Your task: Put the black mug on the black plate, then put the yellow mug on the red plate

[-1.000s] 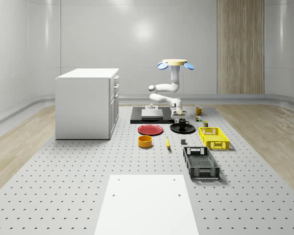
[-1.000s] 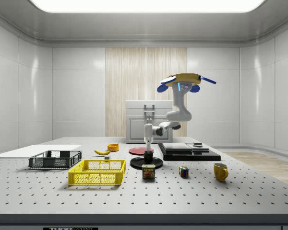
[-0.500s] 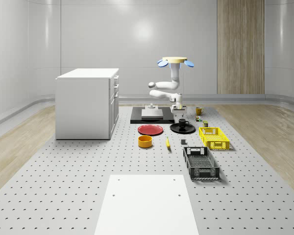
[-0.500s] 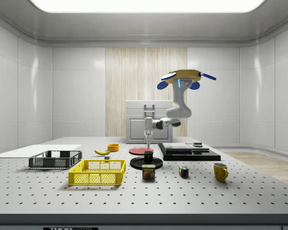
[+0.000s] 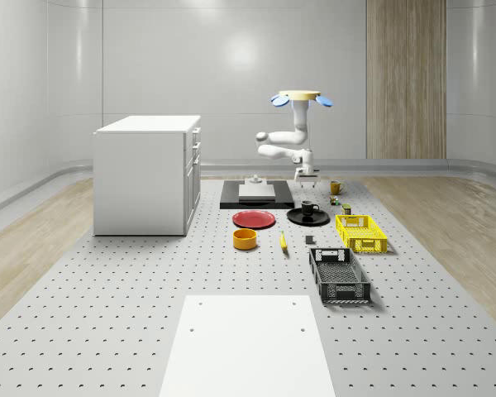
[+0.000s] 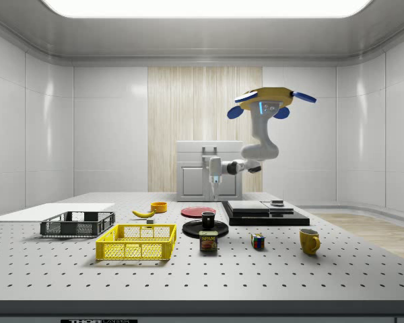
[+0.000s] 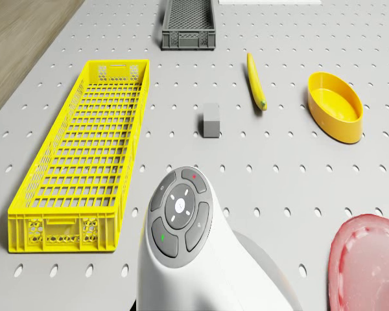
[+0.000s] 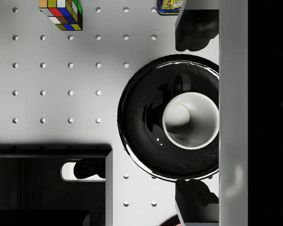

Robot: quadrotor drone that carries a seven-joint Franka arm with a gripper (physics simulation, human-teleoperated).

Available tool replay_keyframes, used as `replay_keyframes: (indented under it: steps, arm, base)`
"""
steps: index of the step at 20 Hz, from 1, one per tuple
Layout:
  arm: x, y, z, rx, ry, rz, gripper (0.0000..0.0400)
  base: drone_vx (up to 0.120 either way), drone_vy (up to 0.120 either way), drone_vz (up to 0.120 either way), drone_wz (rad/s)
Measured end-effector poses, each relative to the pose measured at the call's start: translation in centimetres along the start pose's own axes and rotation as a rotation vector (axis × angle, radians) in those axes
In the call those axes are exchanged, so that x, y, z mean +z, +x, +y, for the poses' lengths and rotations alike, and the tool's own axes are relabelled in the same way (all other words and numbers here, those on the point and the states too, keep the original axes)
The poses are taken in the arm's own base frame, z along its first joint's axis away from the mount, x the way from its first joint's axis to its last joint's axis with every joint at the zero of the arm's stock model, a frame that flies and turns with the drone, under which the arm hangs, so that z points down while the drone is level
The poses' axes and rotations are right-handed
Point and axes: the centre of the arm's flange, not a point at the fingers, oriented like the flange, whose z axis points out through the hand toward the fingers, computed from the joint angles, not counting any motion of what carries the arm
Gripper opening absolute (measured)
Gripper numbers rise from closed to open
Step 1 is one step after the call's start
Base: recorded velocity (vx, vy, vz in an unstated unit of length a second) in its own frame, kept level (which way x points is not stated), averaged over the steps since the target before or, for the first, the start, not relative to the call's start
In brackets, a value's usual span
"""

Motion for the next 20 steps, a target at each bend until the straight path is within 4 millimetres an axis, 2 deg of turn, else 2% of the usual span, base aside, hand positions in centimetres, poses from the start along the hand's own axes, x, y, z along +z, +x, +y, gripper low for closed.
replay_keyframes:
  steps: [20]
  arm:
    - [-0.06, 0.0, 0.0, 0.0, 0.0, 0.0, 0.04]
  base:
    - [-0.12, 0.12, 0.0, 0.0]
